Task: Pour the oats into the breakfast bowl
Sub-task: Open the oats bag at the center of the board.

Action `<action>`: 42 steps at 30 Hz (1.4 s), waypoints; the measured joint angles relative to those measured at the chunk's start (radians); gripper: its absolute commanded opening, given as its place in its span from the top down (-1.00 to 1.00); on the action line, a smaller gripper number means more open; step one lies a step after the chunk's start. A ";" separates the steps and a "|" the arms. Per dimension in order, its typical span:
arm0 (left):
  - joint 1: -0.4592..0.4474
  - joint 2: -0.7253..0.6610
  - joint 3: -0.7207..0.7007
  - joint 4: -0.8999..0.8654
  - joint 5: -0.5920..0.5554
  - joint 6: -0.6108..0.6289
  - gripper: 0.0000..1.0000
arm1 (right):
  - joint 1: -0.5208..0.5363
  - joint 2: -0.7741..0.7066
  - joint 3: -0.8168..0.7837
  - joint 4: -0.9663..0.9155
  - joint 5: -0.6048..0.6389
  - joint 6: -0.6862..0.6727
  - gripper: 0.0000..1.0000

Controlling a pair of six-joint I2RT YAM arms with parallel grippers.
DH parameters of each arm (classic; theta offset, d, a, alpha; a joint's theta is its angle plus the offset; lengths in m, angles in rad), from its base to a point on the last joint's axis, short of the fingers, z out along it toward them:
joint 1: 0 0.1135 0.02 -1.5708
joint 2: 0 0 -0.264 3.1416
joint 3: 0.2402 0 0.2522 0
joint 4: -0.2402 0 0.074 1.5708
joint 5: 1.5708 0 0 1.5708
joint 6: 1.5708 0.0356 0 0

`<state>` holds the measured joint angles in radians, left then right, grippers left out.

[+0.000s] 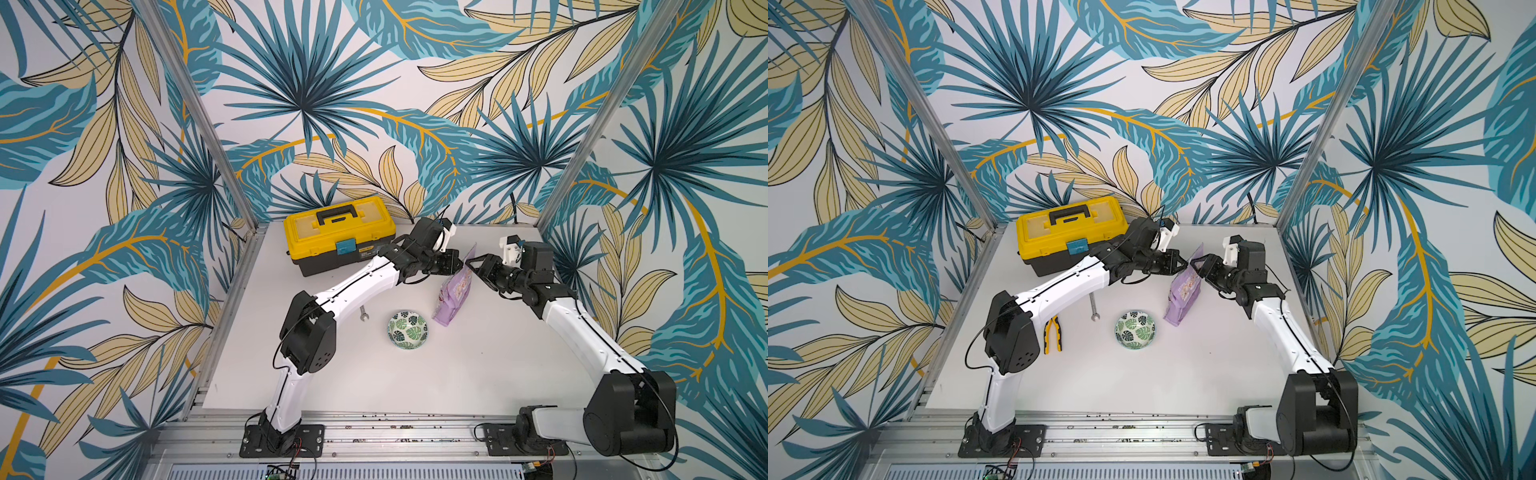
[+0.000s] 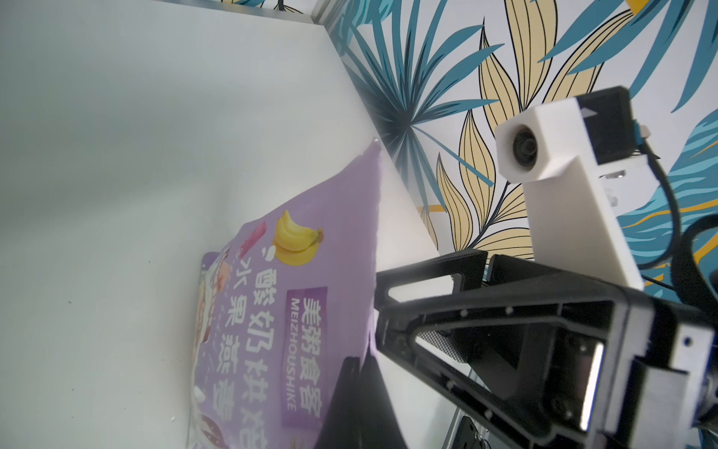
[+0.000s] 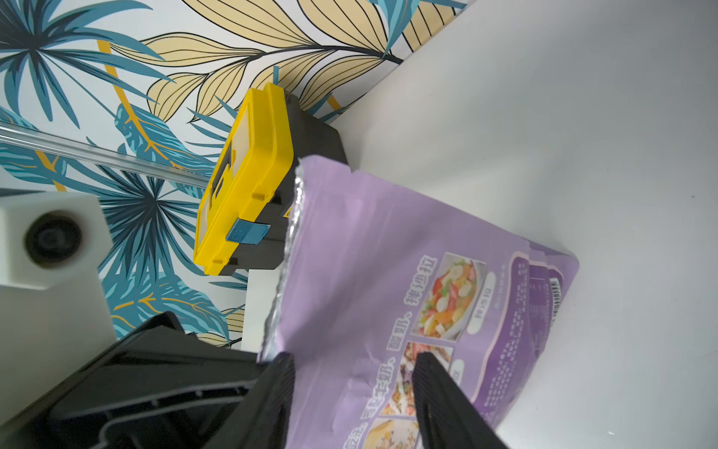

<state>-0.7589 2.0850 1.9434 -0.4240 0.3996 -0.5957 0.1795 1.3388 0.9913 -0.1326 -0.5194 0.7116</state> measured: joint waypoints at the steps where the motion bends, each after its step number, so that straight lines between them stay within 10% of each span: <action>1: 0.000 0.000 0.000 0.000 0.001 0.000 1.00 | 0.002 0.001 0.000 0.009 -0.001 0.002 -0.13; 35: -0.008 -0.006 -0.002 -0.010 -0.044 0.008 1.00 | 0.075 0.078 0.159 -0.190 0.169 -0.122 0.17; 42: -0.010 -0.006 -0.003 -0.027 -0.068 0.015 1.00 | 0.103 0.091 0.163 -0.169 0.158 -0.117 0.91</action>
<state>-0.7692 2.0789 1.9404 -0.4507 0.3313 -0.5804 0.2825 1.4300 1.1545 -0.3016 -0.3611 0.5949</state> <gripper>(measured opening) 0.042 0.179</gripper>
